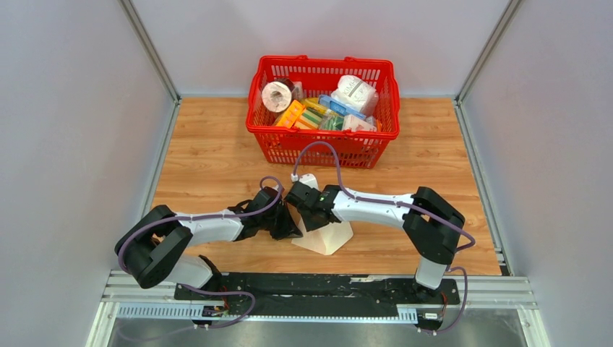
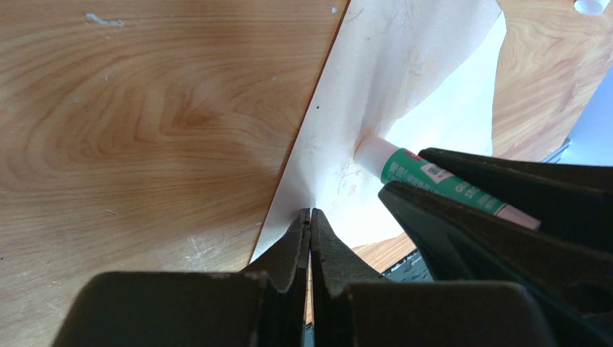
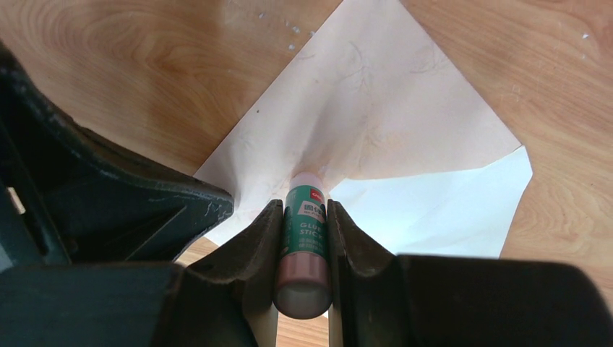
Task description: Place the letter into the envelope and seal it
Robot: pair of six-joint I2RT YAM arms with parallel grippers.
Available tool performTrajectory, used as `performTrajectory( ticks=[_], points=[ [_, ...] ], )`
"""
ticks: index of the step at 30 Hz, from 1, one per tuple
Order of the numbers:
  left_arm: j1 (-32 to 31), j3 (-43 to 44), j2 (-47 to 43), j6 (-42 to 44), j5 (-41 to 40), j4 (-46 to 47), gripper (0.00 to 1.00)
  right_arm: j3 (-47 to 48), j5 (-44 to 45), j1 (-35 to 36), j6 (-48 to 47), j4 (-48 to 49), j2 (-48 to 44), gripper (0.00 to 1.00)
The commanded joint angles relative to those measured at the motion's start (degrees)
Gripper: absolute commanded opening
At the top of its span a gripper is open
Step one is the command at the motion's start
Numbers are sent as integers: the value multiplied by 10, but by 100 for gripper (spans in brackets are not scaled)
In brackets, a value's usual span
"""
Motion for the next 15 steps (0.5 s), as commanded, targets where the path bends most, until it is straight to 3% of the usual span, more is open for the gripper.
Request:
performTrajectory(
  ticks=[1, 15],
  points=[
    [2, 3, 13, 19, -24, -30, 5, -7, 11, -24, -8, 0, 25, 0],
    [2, 3, 10, 18, -25, -33, 5, -63, 23, -52, -10, 6, -14, 0]
  ],
)
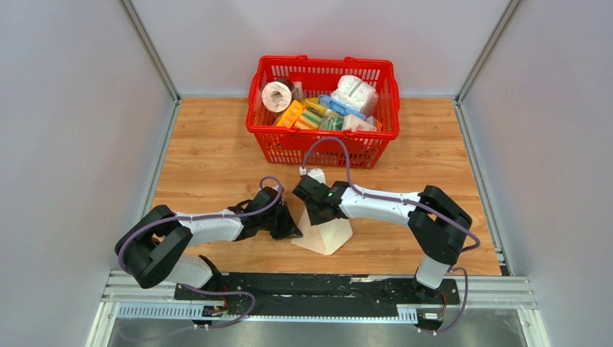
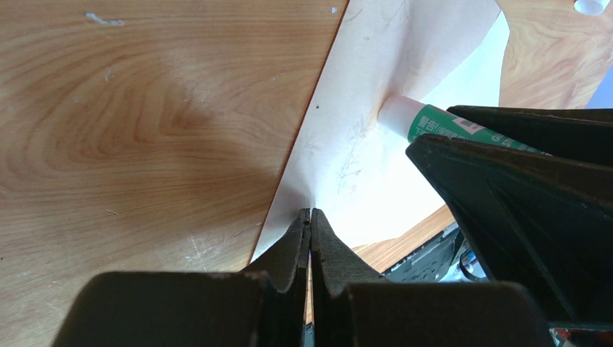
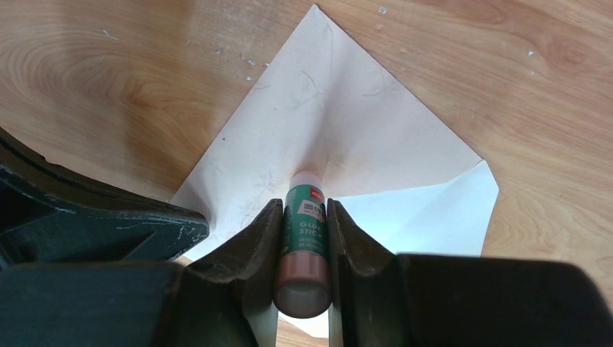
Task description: Place the letter into the envelope and seal it
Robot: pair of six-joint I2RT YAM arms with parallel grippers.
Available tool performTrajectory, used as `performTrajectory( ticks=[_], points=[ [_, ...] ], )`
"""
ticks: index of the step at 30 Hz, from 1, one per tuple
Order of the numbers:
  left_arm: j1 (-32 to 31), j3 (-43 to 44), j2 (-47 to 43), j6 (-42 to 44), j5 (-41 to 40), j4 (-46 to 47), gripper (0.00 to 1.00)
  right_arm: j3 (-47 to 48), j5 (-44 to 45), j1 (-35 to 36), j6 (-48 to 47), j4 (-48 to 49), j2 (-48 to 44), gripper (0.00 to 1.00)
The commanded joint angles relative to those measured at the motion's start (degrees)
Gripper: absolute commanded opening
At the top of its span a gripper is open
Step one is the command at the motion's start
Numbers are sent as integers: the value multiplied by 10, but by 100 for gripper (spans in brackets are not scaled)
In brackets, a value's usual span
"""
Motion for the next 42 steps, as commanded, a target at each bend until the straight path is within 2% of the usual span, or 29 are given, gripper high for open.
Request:
performTrajectory(
  ticks=[1, 9, 18, 23, 26, 30, 34, 38, 42],
  points=[
    [2, 2, 10, 17, -25, -33, 5, -41, 27, -13, -8, -26, 0, 0],
    [2, 4, 12, 18, -25, -34, 5, -59, 32, -24, -7, -25, -13, 0],
    [2, 11, 15, 26, -17, -35, 6, -37, 26, -31, -15, -28, -20, 0],
    [3, 17, 12, 37, -5, -31, 8, -17, 5, -32, -19, -37, -69, 0],
    [4, 37, -7, 48, 7, -36, 14, 5, -2, -42, -23, -57, -109, 0],
    [10, 84, -63, 85, 6, -106, 27, 25, -30, -78, -26, -70, -163, 0],
    [14, 140, -116, 146, -15, -173, 38, 36, -94, -116, -32, -72, -194, 0],
    [17, 177, -129, 197, -19, -218, 40, 34, -125, -131, -34, -72, -196, 0],
    [20, 167, -128, 189, -8, -208, 38, 19, -155, -131, -29, -57, -189, 0]
  ],
)
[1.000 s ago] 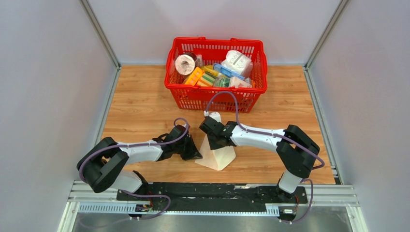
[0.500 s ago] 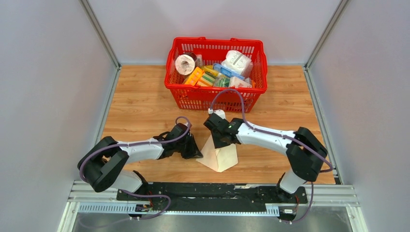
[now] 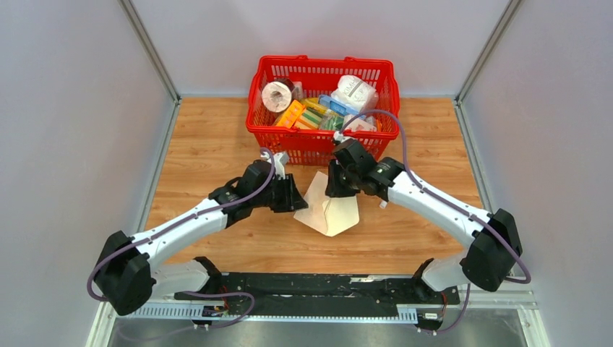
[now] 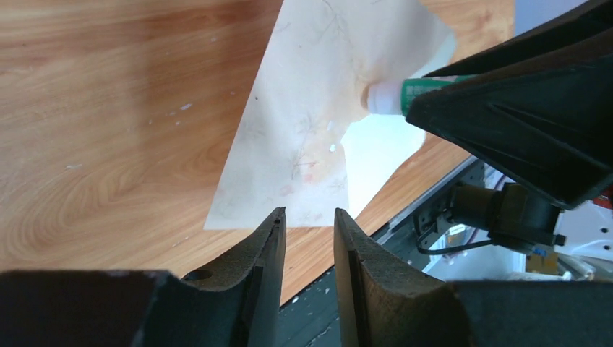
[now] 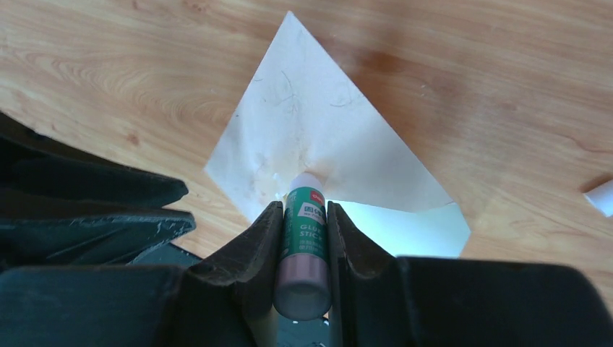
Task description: Place the letter into the envelope and seal it
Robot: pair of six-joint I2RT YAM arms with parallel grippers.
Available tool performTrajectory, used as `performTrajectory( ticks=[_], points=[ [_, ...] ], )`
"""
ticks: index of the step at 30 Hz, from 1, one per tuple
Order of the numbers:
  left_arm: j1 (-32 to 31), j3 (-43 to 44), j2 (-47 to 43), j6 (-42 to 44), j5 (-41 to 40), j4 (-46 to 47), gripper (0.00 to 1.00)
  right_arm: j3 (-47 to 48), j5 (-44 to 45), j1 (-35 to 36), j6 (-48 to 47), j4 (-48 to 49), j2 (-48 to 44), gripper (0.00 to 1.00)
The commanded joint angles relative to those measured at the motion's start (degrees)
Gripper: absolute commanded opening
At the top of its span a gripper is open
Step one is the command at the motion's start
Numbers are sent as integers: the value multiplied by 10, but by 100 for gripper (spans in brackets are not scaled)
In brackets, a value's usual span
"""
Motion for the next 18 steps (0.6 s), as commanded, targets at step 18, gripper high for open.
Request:
performTrajectory(
  ticks=[18],
  points=[
    [5, -72, 34, 1, 50, 51, 31, -56, -108, -1, 14, 65, 44, 0]
  ],
)
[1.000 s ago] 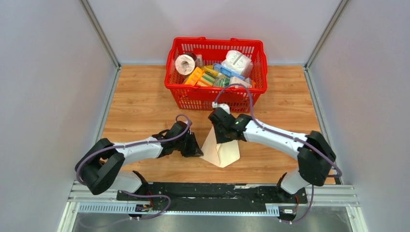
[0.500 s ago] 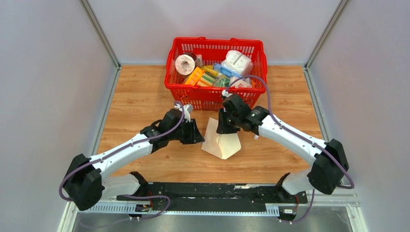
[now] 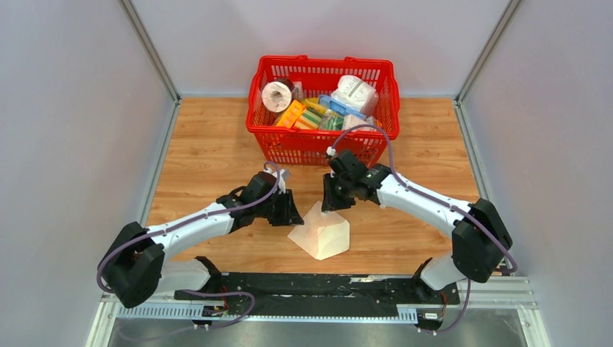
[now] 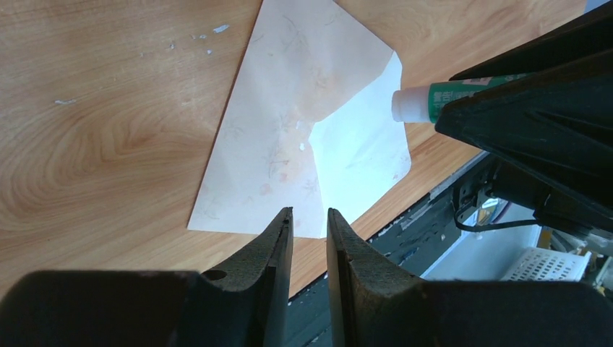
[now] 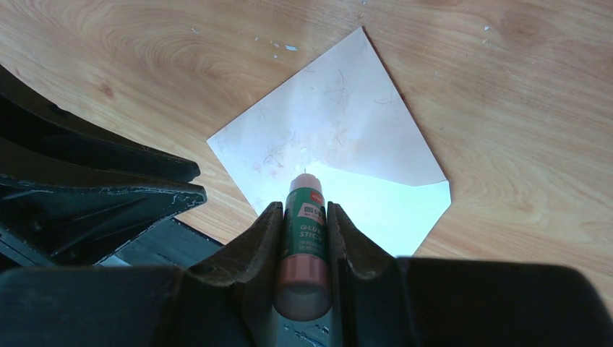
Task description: Place the letter into the envelope and seal it
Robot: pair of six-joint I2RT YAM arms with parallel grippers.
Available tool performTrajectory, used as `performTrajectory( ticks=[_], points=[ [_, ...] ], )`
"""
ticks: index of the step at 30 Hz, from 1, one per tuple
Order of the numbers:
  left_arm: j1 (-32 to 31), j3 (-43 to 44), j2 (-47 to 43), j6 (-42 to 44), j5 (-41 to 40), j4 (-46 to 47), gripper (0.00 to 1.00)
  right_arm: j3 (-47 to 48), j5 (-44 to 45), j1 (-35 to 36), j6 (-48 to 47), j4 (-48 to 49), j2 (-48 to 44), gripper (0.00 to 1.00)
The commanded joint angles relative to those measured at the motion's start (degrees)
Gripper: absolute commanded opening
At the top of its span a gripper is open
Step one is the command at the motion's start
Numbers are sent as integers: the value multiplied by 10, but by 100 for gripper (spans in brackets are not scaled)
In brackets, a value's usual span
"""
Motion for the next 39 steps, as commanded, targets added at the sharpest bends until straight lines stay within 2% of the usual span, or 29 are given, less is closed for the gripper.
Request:
performTrajectory(
  ticks=[1, 5, 9, 11, 16, 20, 24, 28, 39],
  points=[
    [2, 4, -1, 16, 14, 31, 31, 4, -9, 0, 5, 25, -3, 0],
    [2, 18, 5, 57, 12, 11, 31, 0, -3, -8, 2, 8, -30, 0],
    [2, 15, 5, 79, 76, 56, 31, -23, -32, -32, 6, 10, -60, 0],
    [2, 23, -10, 106, 80, 65, 34, -28, -66, -41, 9, 14, -66, 0],
    [-1, 51, -72, 232, 63, 16, 44, -23, -154, -50, 3, 1, -62, 0],
    [-27, 61, -115, 322, 47, -18, 51, -10, -212, -57, 3, -22, -57, 0],
    [-61, 67, -117, 348, 50, 3, 53, 10, -268, -59, 11, -36, -43, 0],
    [-95, 93, -103, 394, 29, -35, 54, 15, -302, -63, 21, -41, -27, 0],
    [-114, 141, -52, 426, 57, -83, 55, 22, -338, -68, 52, -23, -10, 0]
  ],
)
